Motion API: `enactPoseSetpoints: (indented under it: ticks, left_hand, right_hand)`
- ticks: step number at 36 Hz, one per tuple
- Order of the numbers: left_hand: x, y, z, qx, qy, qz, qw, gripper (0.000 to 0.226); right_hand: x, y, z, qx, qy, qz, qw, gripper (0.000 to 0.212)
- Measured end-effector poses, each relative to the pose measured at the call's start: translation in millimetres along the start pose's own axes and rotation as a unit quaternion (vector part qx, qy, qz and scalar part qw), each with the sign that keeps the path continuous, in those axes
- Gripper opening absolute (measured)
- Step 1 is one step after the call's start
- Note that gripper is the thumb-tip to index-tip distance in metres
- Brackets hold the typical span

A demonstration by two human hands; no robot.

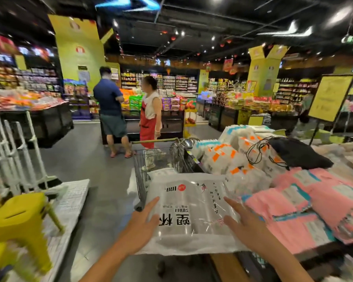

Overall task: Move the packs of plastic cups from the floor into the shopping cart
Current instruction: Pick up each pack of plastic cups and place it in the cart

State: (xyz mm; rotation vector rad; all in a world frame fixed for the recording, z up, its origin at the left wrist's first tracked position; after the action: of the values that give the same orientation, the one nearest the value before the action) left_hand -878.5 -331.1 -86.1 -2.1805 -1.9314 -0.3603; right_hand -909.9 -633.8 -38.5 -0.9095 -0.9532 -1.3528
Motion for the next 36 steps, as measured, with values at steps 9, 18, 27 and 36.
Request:
enactPoseSetpoints:
  ticks: [9, 18, 27, 36]
  left_hand:
    - [37, 73, 30, 0.04, -0.033, -0.024, 0.998, 0.056]
    - [42, 172, 46, 0.044, -0.05, -0.046, 0.997, 0.05]
    - [39, 285, 70, 0.094, -0.041, -0.083, 0.991, 0.049]
    - [34, 372, 105, 0.108, -0.005, -0.1, 0.989, 0.051]
  right_hand:
    - [-22, 93, 27, 0.015, 0.007, 0.018, 1.0, 0.053]
    - [-48, 218, 20, 0.047, 0.029, 0.058, 0.997, 0.059]
    - [-74, 360, -5, 0.075, 0.07, 0.1, 0.99, 0.056]
    - [-116, 471, -27, 0.081, 0.061, 0.123, 0.987, 0.054]
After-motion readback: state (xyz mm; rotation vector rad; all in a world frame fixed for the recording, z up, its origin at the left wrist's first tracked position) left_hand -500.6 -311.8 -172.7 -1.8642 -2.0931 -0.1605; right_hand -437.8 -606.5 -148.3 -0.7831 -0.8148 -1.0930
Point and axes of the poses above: each hand's wrist, its own y-axis towards the middle knuckle, its own x-axis out of the back of the hand, z = x × y, the point moved 5 cm from there along y, towards the middle knuckle, and after that the axes turned 14 degrees about -y, right-handed, at the moved point
